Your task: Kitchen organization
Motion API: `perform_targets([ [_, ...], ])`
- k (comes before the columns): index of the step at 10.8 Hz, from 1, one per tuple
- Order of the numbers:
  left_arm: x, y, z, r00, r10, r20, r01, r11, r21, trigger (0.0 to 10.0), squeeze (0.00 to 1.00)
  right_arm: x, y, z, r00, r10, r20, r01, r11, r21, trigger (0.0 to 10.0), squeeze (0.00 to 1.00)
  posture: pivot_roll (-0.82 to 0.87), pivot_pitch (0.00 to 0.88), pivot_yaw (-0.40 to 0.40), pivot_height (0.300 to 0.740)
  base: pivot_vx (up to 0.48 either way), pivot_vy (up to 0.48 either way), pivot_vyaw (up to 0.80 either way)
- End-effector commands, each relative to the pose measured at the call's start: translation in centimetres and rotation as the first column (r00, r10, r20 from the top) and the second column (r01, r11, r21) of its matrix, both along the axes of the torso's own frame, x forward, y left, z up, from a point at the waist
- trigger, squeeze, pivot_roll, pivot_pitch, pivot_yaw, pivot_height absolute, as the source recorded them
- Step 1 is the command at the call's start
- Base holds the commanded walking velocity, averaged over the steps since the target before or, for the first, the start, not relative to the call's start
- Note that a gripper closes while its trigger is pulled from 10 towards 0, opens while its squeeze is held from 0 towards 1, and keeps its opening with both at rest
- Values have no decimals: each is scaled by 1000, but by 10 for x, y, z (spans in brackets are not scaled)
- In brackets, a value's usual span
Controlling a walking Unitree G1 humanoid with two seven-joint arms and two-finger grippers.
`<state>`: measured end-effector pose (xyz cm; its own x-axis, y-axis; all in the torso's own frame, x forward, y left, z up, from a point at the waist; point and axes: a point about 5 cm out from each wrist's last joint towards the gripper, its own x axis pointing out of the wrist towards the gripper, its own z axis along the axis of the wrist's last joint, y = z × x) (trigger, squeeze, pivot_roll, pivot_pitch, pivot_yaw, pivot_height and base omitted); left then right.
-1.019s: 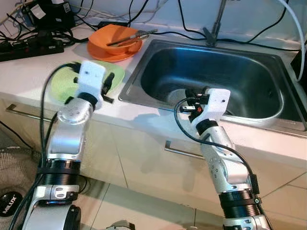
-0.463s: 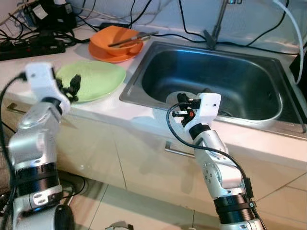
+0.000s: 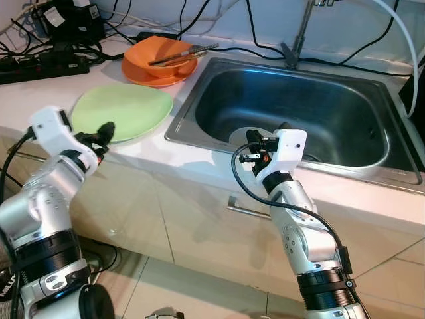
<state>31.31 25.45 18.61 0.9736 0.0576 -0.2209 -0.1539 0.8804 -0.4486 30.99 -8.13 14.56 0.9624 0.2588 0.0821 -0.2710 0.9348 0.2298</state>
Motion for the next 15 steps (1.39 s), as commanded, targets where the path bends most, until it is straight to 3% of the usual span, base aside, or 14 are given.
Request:
perform_targets([
  [1,-1,-4,-1,1000,-5,-24,4,1000,-29,10000,0,2,-1,0,1000,4,-7,-4,1000,-9,10000,0,-28,29,5,740,0,0,0],
  [6,-7,-19,6,999,-17,-30,14,996,-86,10000,0,3,0,1,1000,4,-9,-4,1000,-3,10000,0,-27,43,7,740,0,0,0],
  [11,-14,-45,6,994,-104,-41,99,989,-108,10000,0,3,0,1,1000,4,-12,-4,1000,0,10000,0,-27,49,3,740,0,0,0],
  [15,-19,-49,-2,991,-112,-67,102,986,-130,10000,0,3,0,0,1000,7,-16,-7,1000,1,10000,0,-26,54,0,740,0,0,0],
])
